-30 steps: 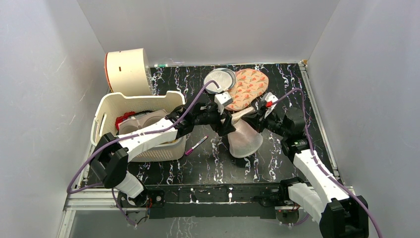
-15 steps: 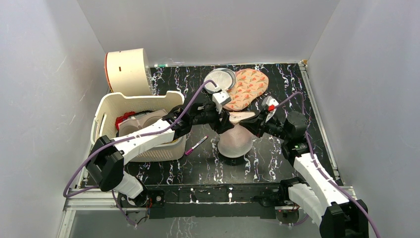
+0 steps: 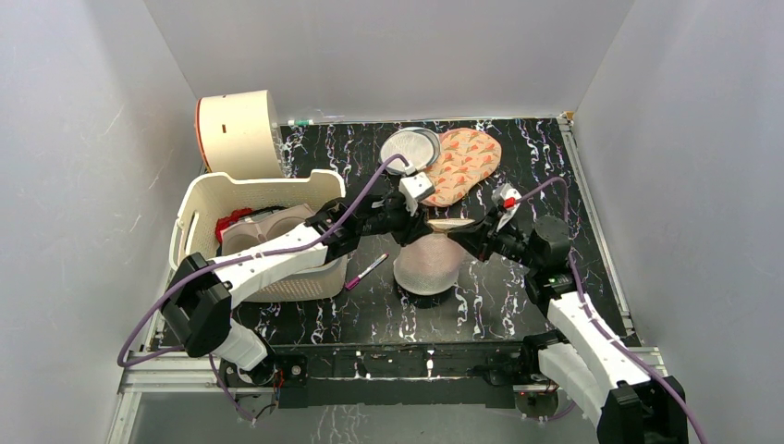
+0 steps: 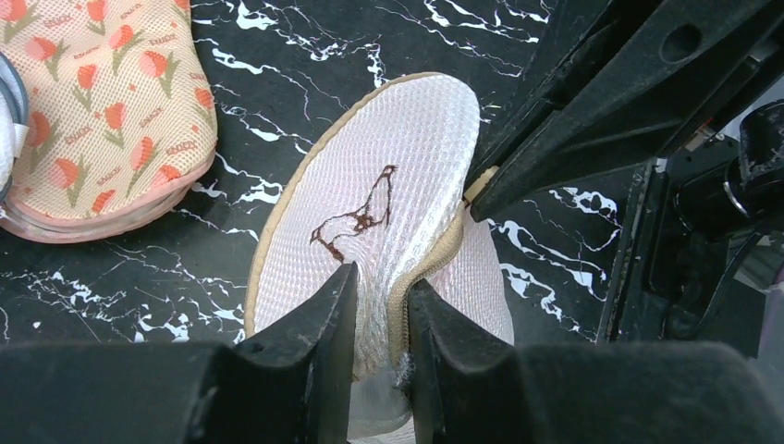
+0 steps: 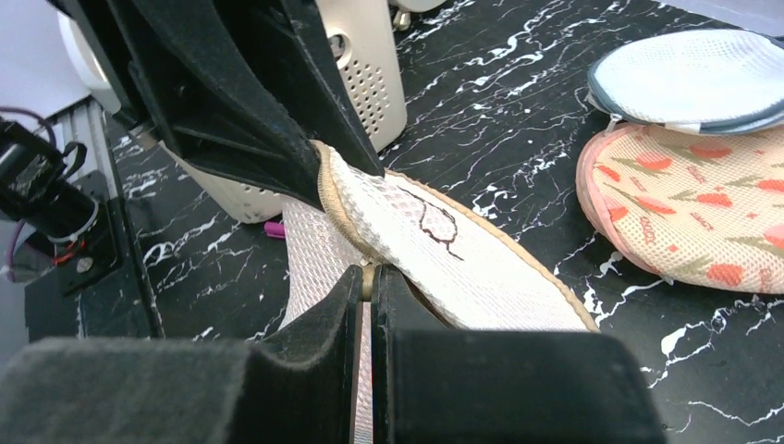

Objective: Unzip the laundry bag and remove the bra

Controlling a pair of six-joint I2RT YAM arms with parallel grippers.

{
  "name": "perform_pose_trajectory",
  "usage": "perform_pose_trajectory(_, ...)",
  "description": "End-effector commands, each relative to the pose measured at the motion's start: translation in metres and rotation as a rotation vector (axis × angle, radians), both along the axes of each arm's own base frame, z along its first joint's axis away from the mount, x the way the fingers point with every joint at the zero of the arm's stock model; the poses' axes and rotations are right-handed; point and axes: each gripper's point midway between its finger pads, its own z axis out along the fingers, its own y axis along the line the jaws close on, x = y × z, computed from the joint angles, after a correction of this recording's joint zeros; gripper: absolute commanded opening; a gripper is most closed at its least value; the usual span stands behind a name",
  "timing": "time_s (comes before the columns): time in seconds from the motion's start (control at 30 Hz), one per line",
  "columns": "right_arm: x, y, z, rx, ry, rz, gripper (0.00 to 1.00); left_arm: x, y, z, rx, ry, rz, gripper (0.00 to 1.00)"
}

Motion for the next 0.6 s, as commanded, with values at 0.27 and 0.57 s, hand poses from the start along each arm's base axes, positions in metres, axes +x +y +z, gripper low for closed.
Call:
perform_pose_trajectory(0.27,0.028,-0.043,-0.011,0.037,0.075,-0.332,0.00,0.013,0.007,0.040,-0.054,-0.160,0.061,0.00)
perform_pose_trajectory(0.57,0.062,-0.101,-0.030,-0.024,0.096,-0.657,0.00,0.014,0.010,0.043,-0.048,-0.184,0.066,0.00)
